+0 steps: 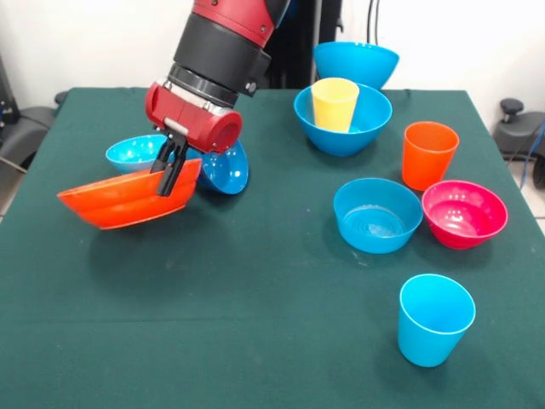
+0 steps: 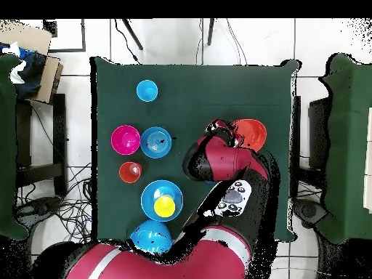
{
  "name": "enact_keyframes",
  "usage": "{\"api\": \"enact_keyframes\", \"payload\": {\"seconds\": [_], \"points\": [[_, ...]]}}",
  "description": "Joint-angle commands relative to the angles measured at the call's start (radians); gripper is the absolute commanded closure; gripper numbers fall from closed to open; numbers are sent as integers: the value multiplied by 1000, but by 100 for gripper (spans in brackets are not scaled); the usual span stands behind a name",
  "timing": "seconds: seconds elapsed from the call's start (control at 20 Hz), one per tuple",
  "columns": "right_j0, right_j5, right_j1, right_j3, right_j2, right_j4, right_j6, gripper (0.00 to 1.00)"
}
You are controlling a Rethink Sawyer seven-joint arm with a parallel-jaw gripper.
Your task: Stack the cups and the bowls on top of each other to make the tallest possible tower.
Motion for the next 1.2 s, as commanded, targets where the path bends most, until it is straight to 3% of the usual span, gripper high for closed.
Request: {"api": "enact_keyframes", "payload": {"seconds": [0.05,0.55,0.75,1.2], "points": [[2,105,0,42,138,-44,-16,100],[-42,163,-50,41,185,-59,-66,100],[-74,283,-117,10,227,-58,-142,100],[-114,474,-127,-129,301,-40,-207,100]]}}
